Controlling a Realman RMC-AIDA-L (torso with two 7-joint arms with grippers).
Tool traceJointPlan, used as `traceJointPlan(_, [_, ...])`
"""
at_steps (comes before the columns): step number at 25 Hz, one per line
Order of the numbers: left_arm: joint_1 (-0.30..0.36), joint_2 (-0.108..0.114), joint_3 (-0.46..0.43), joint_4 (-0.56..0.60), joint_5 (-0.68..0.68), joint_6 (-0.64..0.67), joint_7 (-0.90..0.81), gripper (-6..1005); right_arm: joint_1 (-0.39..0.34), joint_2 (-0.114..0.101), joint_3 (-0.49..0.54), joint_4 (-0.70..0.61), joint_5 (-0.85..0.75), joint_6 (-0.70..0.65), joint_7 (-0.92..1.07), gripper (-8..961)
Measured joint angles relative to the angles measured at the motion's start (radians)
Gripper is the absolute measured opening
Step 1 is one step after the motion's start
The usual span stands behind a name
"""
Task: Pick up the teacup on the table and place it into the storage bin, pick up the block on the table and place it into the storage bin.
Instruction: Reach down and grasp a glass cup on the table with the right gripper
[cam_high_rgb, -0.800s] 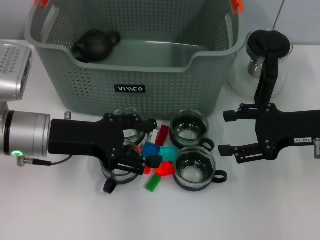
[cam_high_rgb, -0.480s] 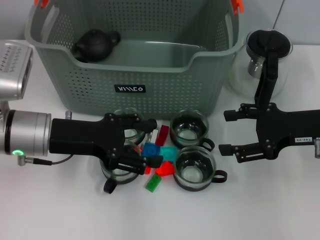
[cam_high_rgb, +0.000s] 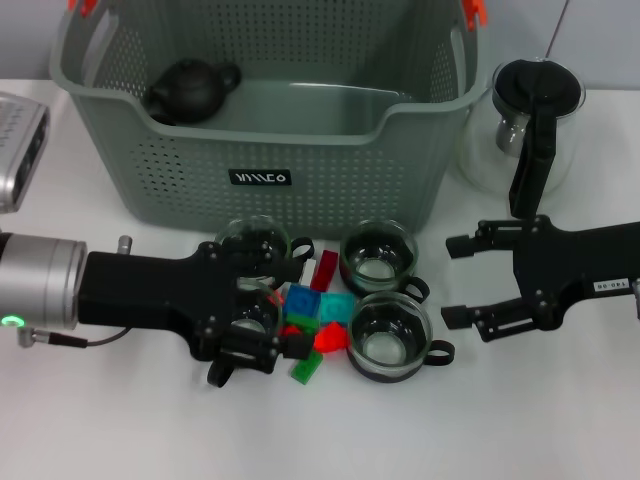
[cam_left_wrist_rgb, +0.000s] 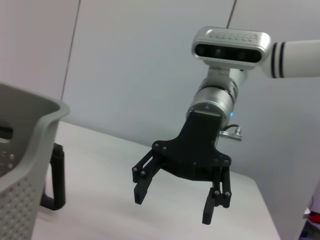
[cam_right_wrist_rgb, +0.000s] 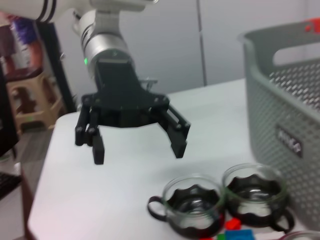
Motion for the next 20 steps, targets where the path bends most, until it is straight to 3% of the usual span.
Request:
traceJointPlan(7, [0.027,-0.002,-0.001,0.022,0.001,0.051,0.0,935,0.066,0.01,-0.025,-0.082,-0.121,-0.075,0.128,916])
traceJointPlan(20, [0.082,-0.003,-0.001,0.061,0.002,0.078,0.001,935,0.184,0.061,-0.312,-0.205,-0.224,-0.063,0.396,916])
